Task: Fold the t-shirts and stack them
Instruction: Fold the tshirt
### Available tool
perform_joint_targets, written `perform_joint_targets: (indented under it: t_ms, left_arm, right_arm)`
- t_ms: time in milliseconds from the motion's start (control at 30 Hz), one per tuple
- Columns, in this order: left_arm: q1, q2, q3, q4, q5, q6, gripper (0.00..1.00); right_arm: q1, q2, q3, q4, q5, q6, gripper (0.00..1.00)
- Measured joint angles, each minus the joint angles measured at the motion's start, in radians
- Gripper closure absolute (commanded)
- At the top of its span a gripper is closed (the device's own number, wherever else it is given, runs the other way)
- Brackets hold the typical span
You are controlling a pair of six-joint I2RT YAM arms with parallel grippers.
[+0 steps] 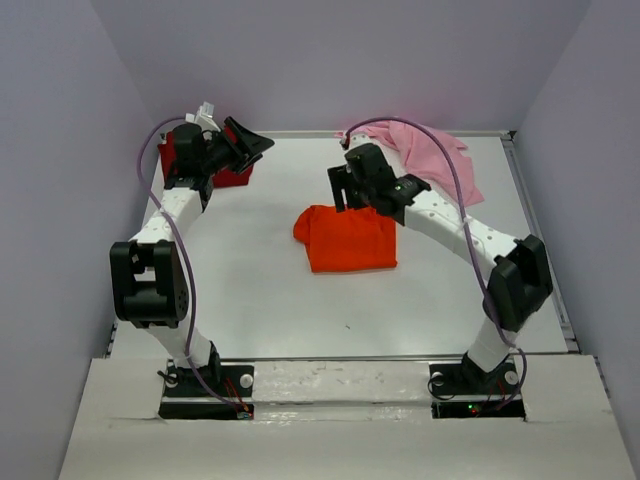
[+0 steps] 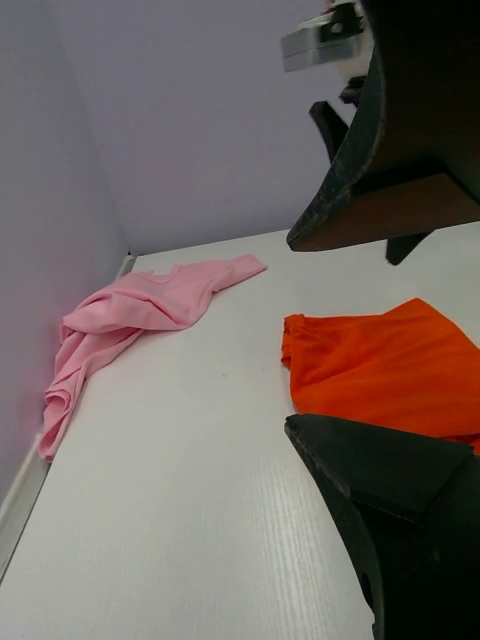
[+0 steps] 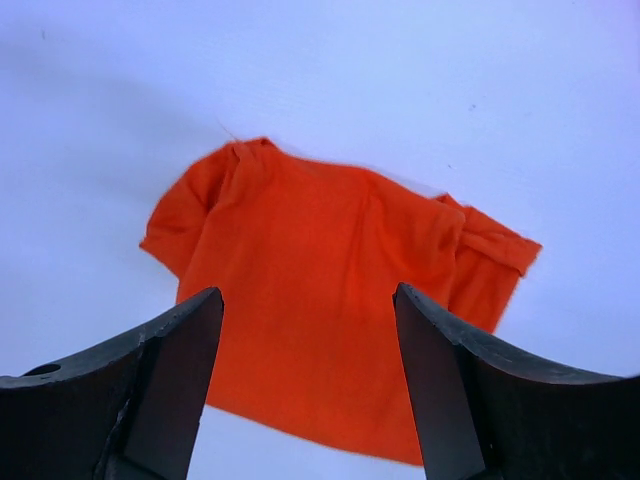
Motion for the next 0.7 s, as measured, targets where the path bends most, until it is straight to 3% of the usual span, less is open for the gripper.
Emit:
perform_joint_targets:
  t_ms: [133, 433, 700]
  left_arm:
    - [-0.008, 0.0, 0.0, 0.002, 0.0, -0.001, 0.25]
    - [-0.055, 0.006, 0.0, 0.007, 0.011, -0.005, 0.25]
    - [-0.053, 0.044, -0.002, 0.023, 0.026, -0.016, 0.25]
  right_arm:
    - [0.101, -0.098, -0.129, -0.018, 0.121, -0.072, 0.25]
    - [0.295, -0.078, -0.394, -0.095, 0.363, -0.193, 0.25]
    - [0.368, -0.077, -0.486, 0.064, 0.526, -0.349, 0.21]
